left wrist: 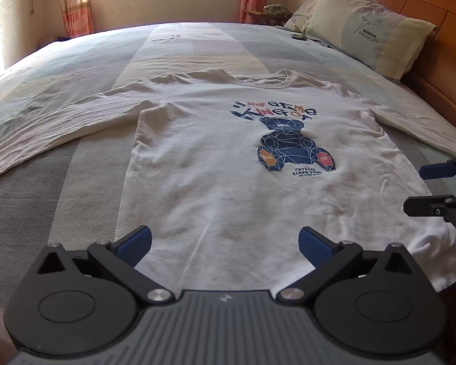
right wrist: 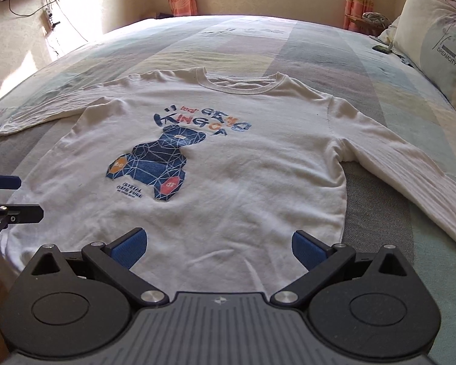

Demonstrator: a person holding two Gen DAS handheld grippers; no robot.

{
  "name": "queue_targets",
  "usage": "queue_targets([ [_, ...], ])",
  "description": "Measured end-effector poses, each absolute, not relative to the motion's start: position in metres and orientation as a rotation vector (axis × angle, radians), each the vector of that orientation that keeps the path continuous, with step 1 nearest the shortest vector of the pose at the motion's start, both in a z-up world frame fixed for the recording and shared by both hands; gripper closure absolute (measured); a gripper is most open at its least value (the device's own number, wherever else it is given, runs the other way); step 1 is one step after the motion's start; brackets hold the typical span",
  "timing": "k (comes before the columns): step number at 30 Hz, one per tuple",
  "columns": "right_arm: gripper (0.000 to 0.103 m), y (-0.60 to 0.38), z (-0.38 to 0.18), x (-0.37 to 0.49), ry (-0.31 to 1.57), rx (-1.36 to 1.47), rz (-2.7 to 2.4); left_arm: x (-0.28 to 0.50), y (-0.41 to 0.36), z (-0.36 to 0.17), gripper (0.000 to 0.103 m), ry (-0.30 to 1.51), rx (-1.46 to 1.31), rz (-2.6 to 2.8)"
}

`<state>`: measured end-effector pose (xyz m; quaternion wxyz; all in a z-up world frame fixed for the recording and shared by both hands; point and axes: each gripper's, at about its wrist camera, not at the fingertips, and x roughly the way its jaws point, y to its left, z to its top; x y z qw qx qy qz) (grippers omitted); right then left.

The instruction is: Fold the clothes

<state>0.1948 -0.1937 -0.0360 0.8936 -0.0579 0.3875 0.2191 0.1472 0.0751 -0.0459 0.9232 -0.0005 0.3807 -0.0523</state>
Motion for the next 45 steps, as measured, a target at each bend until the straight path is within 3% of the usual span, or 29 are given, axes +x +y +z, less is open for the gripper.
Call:
queue_targets([
  [11,0.000,-0.148,-0.062,0.059,0.609,-0.444,0.532,0.072,0.058,-0.059,0.001,0.628,0.115,-0.209],
  [22,0.001,-0.113,-0.070,0.017,0.461,-0.670,0.524,0.017,0.045,-0.062,0.001,0.477,0.332,-0.147],
  [25,0.008,-0.101,-0.073,0.014,0.430,-0.798,0.517,0.009,0.038,-0.068,0.002,0.452,0.419,-0.169],
  [27,0.021,-0.093,-0.077,0.014,0.413,-0.877,0.513,0.007,0.032,-0.072,0.002,0.448,0.446,-0.198],
  [34,0.047,-0.072,-0.093,0.015,0.383,-1.048,0.556,0.009,0.000,-0.090,0.002,0.393,0.627,-0.266],
  [45,0.050,-0.077,-0.085,0.015,0.255,-1.095,0.454,0.034,-0.025,-0.098,0.002,0.331,0.737,-0.268],
])
